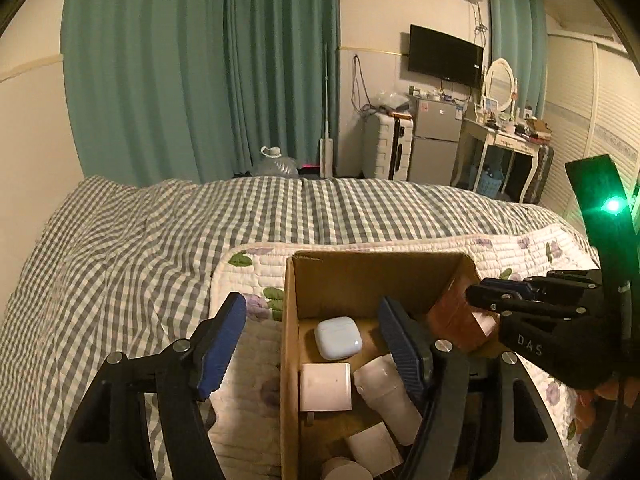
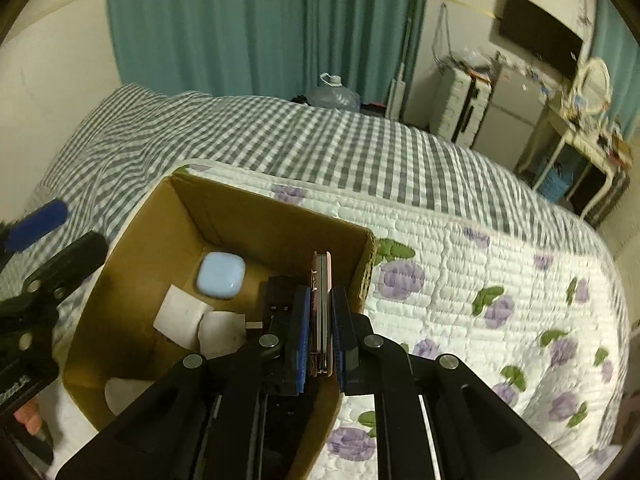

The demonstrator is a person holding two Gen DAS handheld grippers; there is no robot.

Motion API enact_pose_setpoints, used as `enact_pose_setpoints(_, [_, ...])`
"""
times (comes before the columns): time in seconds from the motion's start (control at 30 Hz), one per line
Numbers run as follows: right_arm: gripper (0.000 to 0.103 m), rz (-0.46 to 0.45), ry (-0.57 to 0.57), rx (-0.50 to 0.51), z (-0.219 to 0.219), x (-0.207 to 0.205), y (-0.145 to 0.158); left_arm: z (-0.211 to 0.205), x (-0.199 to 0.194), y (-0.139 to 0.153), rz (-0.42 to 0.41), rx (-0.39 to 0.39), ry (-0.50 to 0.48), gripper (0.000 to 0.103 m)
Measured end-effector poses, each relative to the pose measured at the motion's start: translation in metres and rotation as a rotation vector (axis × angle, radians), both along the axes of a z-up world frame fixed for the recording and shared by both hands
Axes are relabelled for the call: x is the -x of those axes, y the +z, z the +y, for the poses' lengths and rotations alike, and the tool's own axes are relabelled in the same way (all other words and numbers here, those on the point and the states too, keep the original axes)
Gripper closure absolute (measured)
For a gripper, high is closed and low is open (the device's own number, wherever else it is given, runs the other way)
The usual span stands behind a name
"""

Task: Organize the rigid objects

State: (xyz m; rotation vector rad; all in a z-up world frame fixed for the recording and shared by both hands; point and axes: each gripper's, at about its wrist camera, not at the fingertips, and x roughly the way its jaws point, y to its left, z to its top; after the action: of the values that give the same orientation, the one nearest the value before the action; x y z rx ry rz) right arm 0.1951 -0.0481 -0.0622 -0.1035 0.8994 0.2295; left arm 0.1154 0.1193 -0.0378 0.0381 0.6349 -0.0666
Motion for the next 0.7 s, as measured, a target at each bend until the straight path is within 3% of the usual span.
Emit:
enact_pose_setpoints(0.03, [0.080,0.000,-0.012,-0.019,-0.002,0.000,0.001,0.000,0.001,0.000,-0.004,-0.001,0.002,0.032])
enact_pose_setpoints(0.07, [0.061,-0.005,-0.021,-0.029,-0.004,0.000,0.003,-0.001,0.002,0.002,-0.011,-0.002,-0.001,0.032])
enact_pose_setpoints(0.1, [0.052,-0.018,-0.029,-0.041,-0.007,0.001,0.006,-0.001,0.003,0.003,-0.020,-0.002,-0.003,0.032])
enact_pose_setpoints(0.37, [0.051,-0.078,-0.030,-0.091,-0.023,0.027,0.036,-0.010,0.021,0.021,-0.084,-0.016,-0.005,0.031])
enact_pose_setpoints(0.57, [0.042,-0.162,-0.035,-0.066,-0.041,0.069,0.069,-0.027,0.055,0.056,-0.155,-0.043,-0.036,0.031])
enact_pose_setpoints(0.7, [0.030,-0.256,-0.067,-0.061,-0.059,0.103,0.106,-0.033,0.083,0.084,-0.206,-0.042,-0.042,0.029])
